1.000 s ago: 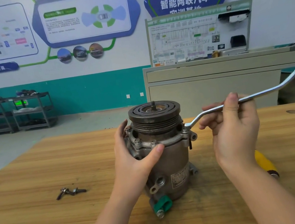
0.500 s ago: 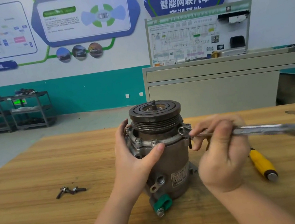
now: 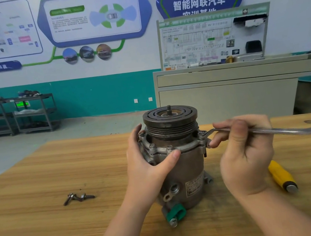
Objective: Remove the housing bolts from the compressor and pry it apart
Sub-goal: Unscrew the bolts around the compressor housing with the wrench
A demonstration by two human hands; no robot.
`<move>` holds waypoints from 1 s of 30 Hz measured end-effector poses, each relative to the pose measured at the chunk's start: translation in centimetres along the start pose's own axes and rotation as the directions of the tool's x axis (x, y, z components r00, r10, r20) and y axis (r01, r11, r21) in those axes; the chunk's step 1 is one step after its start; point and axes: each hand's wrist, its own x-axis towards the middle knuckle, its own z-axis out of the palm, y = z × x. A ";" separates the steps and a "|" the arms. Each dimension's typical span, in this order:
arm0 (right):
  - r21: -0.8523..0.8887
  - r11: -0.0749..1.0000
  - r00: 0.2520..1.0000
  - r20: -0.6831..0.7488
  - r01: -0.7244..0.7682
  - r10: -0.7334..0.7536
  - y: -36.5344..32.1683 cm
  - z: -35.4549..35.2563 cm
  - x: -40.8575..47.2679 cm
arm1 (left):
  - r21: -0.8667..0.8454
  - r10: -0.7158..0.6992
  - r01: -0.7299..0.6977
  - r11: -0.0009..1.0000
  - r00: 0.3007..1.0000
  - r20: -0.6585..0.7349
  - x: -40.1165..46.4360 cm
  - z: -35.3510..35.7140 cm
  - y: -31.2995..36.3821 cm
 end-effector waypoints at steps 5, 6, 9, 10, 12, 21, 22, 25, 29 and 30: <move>0.123 0.979 0.978 -0.110 -0.162 0.176 0.2 0.4 0.0 | 0.003 -0.001 0.001 1.000 1.000 0.002 0.0 0.0 -0.1; 0.154 0.934 0.923 -0.171 -0.322 0.346 0.6 0.4 0.5 | 0.002 -0.001 0.001 1.000 1.000 0.001 0.0 0.0 -0.1; 0.415 0.554 0.578 -0.079 -0.722 0.812 2.6 -0.2 2.4 | -0.006 -0.002 0.002 1.000 1.000 0.001 0.0 0.0 0.1; 0.491 0.392 0.461 0.022 -0.778 0.887 3.2 -0.4 3.0 | -0.007 -0.003 0.003 1.000 1.000 0.000 0.0 0.1 0.1; 0.552 0.161 0.317 0.199 -0.818 0.927 3.7 -0.8 3.6 | -0.004 -0.007 0.007 1.000 1.000 -0.001 0.0 0.1 0.1; 0.354 0.768 0.796 -0.098 -0.534 0.598 2.1 -1.0 2.9 | 0.009 -0.011 0.011 1.000 1.000 0.006 0.0 0.0 0.0; 0.300 0.824 0.846 -0.092 -0.480 0.526 1.8 -1.0 2.8 | 0.008 -0.008 0.008 1.000 1.000 0.005 0.0 0.0 0.0; 0.181 0.918 0.932 -0.027 -0.352 0.362 0.8 -0.8 2.2 | 0.004 -0.001 0.001 1.000 1.000 0.004 0.0 -0.1 0.0; 0.029 0.991 0.986 0.101 -0.133 0.130 0.1 -0.7 1.4 | 0.005 0.005 -0.005 1.000 1.000 0.007 0.0 0.0 0.0; 0.000 0.999 0.988 0.149 -0.050 0.050 0.1 -0.7 1.1 | 0.002 0.006 -0.006 1.000 1.000 0.009 0.0 0.0 0.1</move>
